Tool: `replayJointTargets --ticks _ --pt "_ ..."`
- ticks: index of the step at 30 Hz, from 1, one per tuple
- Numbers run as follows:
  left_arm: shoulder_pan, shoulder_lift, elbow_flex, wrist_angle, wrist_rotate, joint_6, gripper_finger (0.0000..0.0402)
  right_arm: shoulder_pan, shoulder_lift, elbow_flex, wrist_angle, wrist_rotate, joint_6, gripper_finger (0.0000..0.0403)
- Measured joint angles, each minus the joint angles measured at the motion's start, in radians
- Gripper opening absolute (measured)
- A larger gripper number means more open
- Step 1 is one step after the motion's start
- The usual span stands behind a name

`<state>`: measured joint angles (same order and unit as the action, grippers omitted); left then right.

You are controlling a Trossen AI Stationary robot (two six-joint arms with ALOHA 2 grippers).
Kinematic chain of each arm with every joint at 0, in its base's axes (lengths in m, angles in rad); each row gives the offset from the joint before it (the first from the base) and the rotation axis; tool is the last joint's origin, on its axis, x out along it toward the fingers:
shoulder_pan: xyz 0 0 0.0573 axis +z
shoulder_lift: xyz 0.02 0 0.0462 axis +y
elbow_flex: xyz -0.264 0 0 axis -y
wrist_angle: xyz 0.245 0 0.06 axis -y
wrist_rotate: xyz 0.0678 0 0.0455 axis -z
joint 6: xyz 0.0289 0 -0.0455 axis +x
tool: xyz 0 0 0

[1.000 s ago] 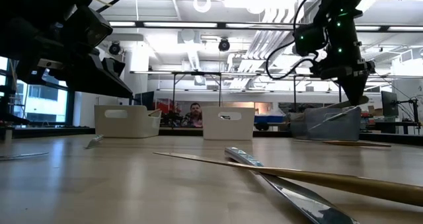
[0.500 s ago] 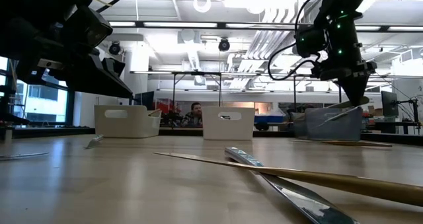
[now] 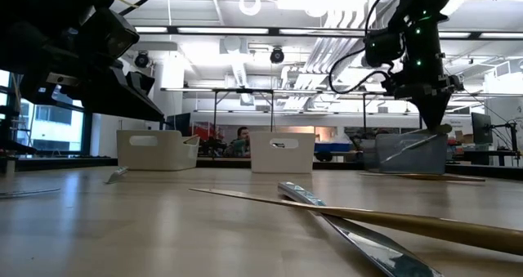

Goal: Sort silverware by color (type)
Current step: Put the top green table knife into the black bin, then adjust the green table knives in the bin

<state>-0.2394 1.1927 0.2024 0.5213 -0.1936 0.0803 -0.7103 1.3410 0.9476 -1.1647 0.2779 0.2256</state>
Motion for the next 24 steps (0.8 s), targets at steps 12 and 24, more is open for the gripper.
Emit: replayJointTargets --ticks 12,24 --pt "0.0 0.0 0.0 0.0 0.0 0.0 0.0 0.019 -0.088 0.037 -0.03 -0.048 0.018 0.0016" --pt "0.0 0.0 0.0 -0.001 0.0 0.0 0.0 0.052 -0.083 0.019 0.225 -0.132 -0.118 0.0117"
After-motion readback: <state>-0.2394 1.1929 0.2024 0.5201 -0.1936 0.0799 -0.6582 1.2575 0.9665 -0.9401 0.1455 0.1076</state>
